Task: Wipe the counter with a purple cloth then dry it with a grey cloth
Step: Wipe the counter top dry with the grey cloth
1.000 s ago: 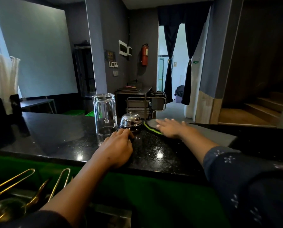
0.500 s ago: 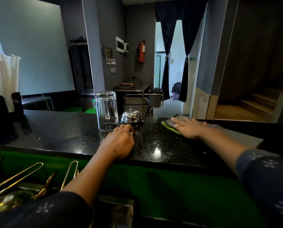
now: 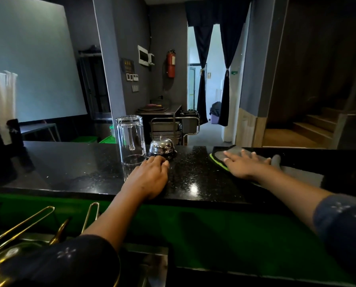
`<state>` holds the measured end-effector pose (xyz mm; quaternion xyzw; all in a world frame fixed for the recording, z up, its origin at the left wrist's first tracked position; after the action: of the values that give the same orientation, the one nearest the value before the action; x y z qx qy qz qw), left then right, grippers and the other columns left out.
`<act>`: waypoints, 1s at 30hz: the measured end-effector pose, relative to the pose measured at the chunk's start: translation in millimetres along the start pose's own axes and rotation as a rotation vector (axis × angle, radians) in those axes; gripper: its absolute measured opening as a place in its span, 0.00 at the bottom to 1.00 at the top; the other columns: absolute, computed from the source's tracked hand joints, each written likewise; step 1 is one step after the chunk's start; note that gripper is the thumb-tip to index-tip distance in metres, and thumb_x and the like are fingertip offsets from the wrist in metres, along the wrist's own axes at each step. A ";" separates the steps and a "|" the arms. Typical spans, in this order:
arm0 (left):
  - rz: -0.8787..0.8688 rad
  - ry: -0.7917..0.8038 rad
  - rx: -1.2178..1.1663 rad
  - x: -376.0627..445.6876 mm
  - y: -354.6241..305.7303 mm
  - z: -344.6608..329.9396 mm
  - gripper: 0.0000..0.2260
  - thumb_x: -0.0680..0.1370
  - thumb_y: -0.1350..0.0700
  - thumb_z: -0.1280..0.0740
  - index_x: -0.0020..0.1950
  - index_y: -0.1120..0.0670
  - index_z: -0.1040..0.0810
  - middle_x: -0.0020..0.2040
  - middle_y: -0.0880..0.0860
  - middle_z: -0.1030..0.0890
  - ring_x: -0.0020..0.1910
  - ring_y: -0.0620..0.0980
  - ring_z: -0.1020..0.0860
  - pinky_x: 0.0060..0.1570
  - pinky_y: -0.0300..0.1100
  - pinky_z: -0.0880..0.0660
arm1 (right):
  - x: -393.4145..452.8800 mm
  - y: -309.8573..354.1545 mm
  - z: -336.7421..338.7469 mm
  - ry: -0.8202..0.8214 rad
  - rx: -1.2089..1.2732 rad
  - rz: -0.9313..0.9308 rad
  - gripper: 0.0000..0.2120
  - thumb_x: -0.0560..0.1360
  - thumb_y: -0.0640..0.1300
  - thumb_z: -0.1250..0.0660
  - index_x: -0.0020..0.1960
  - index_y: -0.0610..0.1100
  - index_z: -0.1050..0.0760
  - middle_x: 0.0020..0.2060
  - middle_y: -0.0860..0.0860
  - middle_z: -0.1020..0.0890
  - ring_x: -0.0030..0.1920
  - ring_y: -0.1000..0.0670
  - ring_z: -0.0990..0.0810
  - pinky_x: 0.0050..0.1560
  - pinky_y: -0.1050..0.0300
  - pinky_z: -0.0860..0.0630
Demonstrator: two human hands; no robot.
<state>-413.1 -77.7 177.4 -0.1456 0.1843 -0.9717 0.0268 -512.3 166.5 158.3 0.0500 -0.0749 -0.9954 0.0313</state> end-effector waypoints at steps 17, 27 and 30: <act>0.003 0.014 0.016 -8.8 -4.3 2.6 0.19 0.82 0.46 0.50 0.65 0.53 0.30 0.64 0.54 0.27 0.62 0.53 0.28 0.63 0.50 0.31 | -66.6 61.9 -16.4 0.079 0.007 -0.208 0.29 0.80 0.63 0.61 0.78 0.56 0.62 0.76 0.37 0.63 0.74 0.31 0.65 0.62 0.20 0.65; -0.009 -0.018 0.076 -6.2 -7.6 4.9 0.18 0.82 0.47 0.50 0.67 0.52 0.31 0.65 0.54 0.27 0.62 0.54 0.27 0.60 0.51 0.31 | -64.0 49.1 -5.0 -0.017 -0.058 0.361 0.26 0.81 0.60 0.62 0.78 0.56 0.56 0.79 0.51 0.57 0.77 0.48 0.62 0.73 0.39 0.65; -0.026 0.023 0.119 0.2 -1.3 -1.6 0.20 0.82 0.46 0.51 0.72 0.51 0.34 0.71 0.52 0.32 0.68 0.53 0.32 0.66 0.49 0.35 | -29.3 81.3 -14.9 -0.004 -0.044 0.355 0.28 0.81 0.62 0.63 0.79 0.55 0.56 0.79 0.51 0.56 0.78 0.47 0.59 0.74 0.38 0.62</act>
<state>-413.8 -76.0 176.6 -0.1351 0.1244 -0.9828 0.0208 -477.2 86.1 158.8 0.0333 -0.0607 -0.9758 0.2072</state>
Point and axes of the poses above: each hand's wrist, its own x-axis towards the middle knuckle, its own z-axis out of the back of the hand, y = z × x, the point moved 9 cm from there along x, towards the middle knuckle
